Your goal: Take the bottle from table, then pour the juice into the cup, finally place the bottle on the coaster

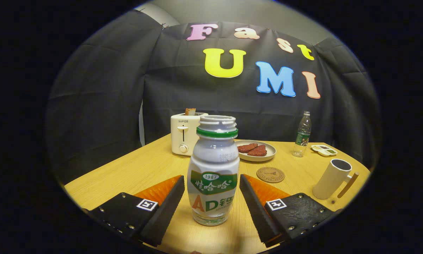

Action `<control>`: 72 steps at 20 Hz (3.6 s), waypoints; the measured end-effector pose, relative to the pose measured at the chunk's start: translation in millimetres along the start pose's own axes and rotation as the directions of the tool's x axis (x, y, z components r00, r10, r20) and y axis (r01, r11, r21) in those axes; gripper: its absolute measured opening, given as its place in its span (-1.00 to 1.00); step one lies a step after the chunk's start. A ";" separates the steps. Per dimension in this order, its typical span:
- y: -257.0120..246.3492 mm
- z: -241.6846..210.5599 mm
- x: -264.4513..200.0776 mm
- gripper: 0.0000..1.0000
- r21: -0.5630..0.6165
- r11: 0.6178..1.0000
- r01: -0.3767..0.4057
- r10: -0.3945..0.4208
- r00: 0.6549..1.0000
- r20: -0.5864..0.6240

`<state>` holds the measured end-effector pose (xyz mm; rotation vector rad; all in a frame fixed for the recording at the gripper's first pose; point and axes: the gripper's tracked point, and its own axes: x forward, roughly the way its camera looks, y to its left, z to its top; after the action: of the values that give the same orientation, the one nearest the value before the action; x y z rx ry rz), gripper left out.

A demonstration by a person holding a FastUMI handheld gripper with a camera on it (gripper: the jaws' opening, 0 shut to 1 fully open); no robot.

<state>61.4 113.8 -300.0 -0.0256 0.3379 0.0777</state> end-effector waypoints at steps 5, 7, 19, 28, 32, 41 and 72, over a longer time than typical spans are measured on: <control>-1.1 -18.5 7.2 0.93 0.018 1.000 0.007 -0.006 0.999 -0.041; -1.0 -23.8 7.7 0.86 0.021 1.000 0.012 -0.011 0.998 -0.059; 2.2 -7.6 11.2 0.48 0.171 0.985 -0.013 0.024 0.998 -0.065; -39.9 28.5 8.3 0.48 0.419 0.908 0.003 0.001 1.000 -0.010; -62.1 37.7 8.9 0.48 0.517 0.856 0.013 -0.021 1.000 0.009; -112.6 39.0 11.3 0.48 0.700 0.714 0.033 -0.058 0.998 0.012; -140.2 27.2 20.2 0.48 0.998 0.050 0.050 0.082 0.995 -0.054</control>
<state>100.7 -23.5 -279.3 1.4840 0.4327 -0.1719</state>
